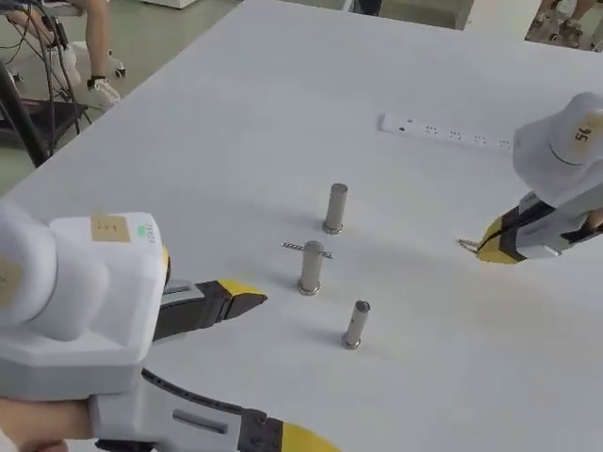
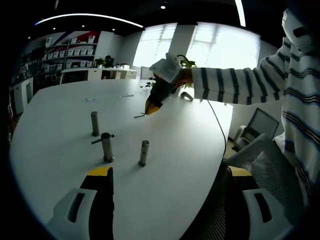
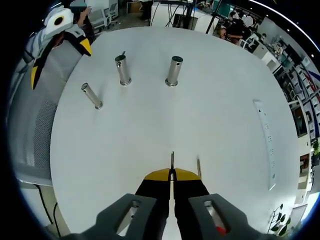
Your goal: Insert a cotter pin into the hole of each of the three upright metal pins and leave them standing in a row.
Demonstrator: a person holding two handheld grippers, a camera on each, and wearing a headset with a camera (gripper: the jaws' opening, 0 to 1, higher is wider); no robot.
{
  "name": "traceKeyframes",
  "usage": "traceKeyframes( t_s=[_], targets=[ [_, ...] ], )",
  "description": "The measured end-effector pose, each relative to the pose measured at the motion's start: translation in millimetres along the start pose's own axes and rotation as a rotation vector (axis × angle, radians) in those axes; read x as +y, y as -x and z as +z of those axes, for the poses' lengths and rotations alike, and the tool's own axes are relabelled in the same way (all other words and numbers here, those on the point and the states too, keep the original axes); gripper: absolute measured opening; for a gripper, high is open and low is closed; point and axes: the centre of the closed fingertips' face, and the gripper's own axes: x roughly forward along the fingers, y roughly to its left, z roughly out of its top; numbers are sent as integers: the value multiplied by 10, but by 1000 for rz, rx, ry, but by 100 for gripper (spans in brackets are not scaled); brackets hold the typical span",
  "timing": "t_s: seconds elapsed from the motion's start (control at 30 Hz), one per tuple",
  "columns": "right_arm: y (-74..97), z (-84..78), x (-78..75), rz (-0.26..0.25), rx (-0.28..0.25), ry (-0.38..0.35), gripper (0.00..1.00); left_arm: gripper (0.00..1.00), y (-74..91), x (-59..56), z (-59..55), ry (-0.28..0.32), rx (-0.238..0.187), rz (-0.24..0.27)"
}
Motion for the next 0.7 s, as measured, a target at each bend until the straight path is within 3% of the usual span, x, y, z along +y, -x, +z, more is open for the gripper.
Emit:
traceKeyframes(
  t_s=[0.23, 0.4, 0.7],
  targets=[
    [199, 110, 110, -44, -47, 13, 0, 90, 35, 6, 33, -3, -12, 10],
    [331, 218, 189, -93, -94, 31, 0, 86, 40, -7, 78, 30, -35, -4],
    [567, 443, 279, -196, -167, 73, 0, 83, 31, 74, 230, 41, -76, 11]
  ],
)
